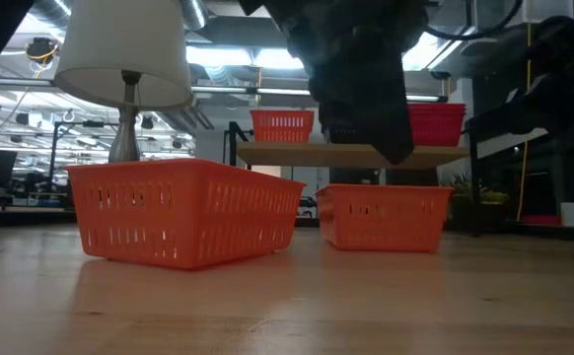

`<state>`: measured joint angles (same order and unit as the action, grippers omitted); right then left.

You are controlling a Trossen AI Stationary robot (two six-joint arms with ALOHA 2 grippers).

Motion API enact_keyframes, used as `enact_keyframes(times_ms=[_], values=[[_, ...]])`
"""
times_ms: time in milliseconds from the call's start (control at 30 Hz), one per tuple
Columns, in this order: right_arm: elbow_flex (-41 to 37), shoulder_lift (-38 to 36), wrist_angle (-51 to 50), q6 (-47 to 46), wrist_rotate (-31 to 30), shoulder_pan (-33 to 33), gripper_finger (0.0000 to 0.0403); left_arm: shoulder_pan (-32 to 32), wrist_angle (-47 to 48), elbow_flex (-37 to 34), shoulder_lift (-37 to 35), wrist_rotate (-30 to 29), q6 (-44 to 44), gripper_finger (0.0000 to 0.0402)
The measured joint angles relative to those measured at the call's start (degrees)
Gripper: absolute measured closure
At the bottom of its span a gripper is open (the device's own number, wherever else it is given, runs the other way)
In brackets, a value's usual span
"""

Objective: Stack baskets on shelf by color
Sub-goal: Stack the right orange basket on the other orange basket on the shelf

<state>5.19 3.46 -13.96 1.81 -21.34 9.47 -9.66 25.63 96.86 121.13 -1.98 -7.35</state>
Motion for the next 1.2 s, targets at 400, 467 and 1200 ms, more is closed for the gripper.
enact_keyframes(times_ms=[400,467,1200], values=[[0.0,0.0,0.0,0.0,0.5,0.0,0.0272,0.0,3.7,-0.3,2.6,-9.8,-1.1,0.028],[0.0,0.0,0.0,-0.3,0.5,0.0,0.0272,0.2,4.1,-0.8,2.7,-10.3,-1.3,0.0281],[0.1,0.3,0.3,-5.9,0.3,0.0,0.0272,-5.7,33.3,19.2,-5.9,-21.7,-0.9,0.0399]])
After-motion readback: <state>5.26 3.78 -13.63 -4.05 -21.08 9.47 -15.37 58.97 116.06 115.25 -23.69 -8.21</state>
